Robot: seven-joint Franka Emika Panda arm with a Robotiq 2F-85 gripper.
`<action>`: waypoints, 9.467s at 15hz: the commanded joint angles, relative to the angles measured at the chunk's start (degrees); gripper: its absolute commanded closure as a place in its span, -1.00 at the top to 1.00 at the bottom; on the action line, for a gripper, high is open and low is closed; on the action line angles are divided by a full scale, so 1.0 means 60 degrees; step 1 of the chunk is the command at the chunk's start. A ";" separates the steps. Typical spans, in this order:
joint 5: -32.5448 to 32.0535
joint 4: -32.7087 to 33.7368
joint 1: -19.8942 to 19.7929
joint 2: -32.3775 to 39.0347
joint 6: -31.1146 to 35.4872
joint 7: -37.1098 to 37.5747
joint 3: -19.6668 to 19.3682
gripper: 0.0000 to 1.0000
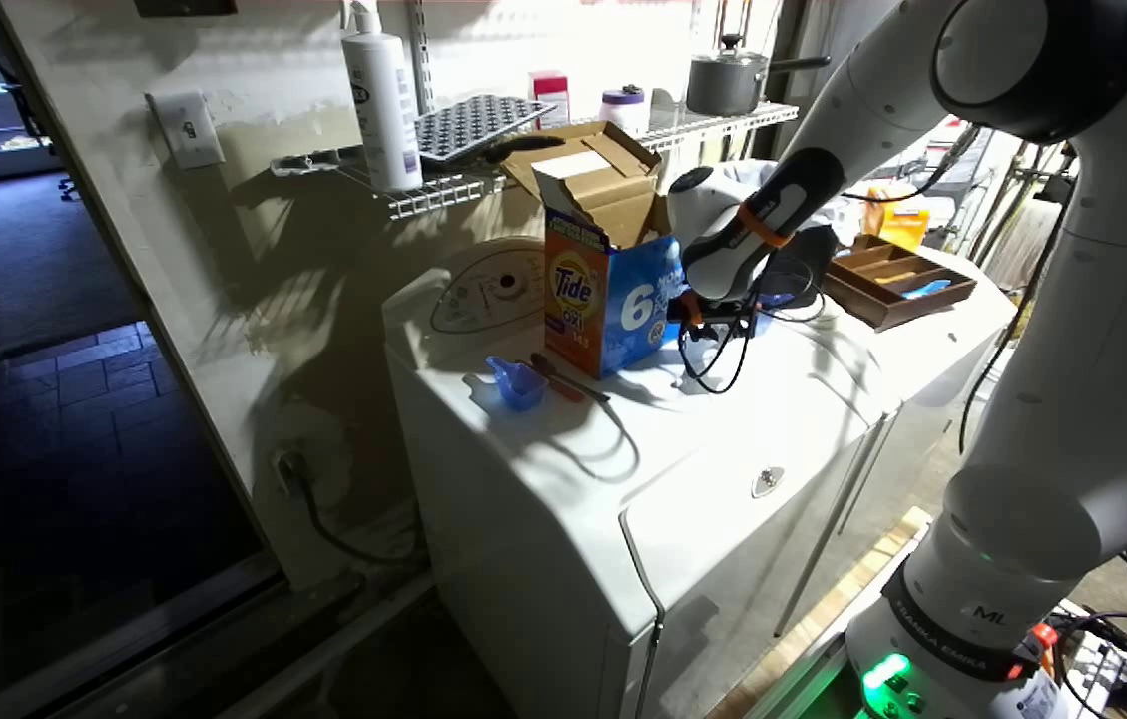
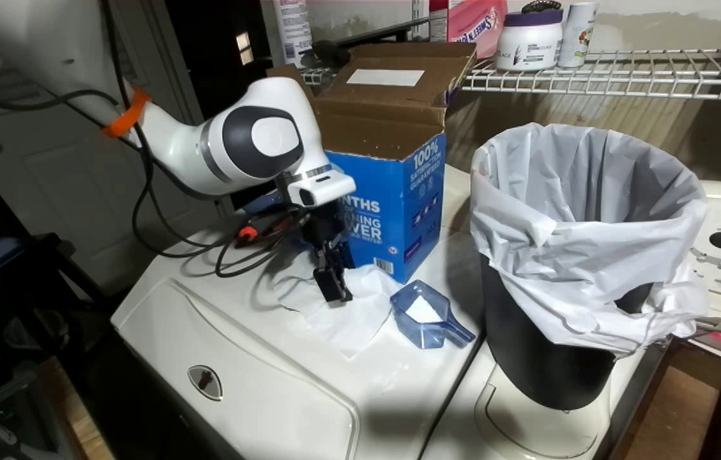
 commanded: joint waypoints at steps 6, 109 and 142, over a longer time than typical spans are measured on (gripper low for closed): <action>-0.0589 0.0243 -0.0070 -0.1249 -0.1807 0.0241 0.0658 -1.00; 0.2791 0.7715 -0.2170 0.0422 -0.1989 0.2111 -0.0635 1.00; 0.3796 0.6991 -0.2218 0.0701 -0.4396 0.0963 -0.0783 1.00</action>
